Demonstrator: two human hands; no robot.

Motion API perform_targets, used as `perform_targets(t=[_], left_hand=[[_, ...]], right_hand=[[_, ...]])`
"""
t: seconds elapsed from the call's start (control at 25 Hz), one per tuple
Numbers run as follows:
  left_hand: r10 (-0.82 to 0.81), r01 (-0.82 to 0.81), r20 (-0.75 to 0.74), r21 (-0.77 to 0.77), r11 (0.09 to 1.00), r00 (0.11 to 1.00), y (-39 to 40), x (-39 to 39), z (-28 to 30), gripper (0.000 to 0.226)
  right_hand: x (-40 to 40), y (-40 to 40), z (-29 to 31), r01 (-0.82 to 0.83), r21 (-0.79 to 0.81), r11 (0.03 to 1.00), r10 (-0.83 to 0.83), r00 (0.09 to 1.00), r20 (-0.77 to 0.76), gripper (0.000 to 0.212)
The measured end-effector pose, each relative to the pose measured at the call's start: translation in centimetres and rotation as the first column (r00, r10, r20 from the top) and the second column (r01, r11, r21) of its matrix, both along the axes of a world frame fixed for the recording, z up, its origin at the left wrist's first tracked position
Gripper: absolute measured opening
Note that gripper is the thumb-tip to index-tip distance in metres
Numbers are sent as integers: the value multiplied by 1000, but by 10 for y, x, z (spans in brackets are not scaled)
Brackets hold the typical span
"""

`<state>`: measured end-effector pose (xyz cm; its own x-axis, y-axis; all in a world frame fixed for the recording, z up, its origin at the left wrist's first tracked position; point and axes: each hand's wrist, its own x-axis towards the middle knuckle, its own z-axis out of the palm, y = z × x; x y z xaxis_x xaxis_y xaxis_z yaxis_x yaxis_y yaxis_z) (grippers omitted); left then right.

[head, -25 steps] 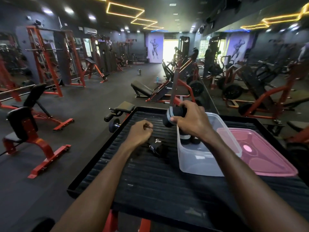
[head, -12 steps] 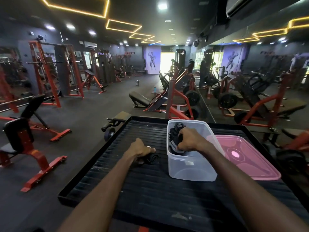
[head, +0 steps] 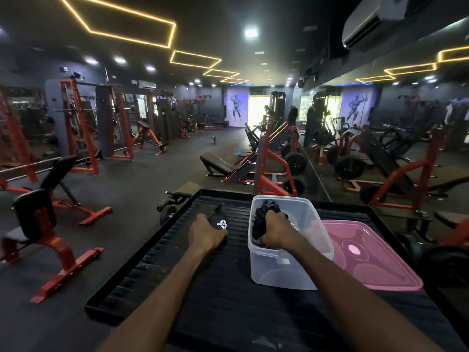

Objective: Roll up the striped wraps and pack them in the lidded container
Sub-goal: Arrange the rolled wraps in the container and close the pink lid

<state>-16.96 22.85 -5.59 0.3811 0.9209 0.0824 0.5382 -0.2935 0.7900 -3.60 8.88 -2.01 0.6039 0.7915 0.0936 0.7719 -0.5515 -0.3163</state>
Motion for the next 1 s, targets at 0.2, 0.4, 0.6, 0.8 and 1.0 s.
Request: perform_targets(t=[0.2,0.4,0.6,0.8,1.0], left_hand=[[-63,-7,262,258,966,963,-19,6,35,55],[-346,185,324,437,880,880,-50,25,59,70],[-496,330,242,501,800,834,-76,44,59,69],[-432,326,211,398,857,877,-68,47,46,44],[-216,250,-255,108,962,943,-54,47,33,58]], right_hand=[[22,-3,34,-36,55,998,42,993,-112,26],[24,-20,81,94,535,840,311,724,-616,43],[27,-35,81,-31,559,828,375,772,-512,29],[50,-50,59,-37,392,919,229,860,-456,41],[60,-45,25,-71,178,981,100,982,-159,43]])
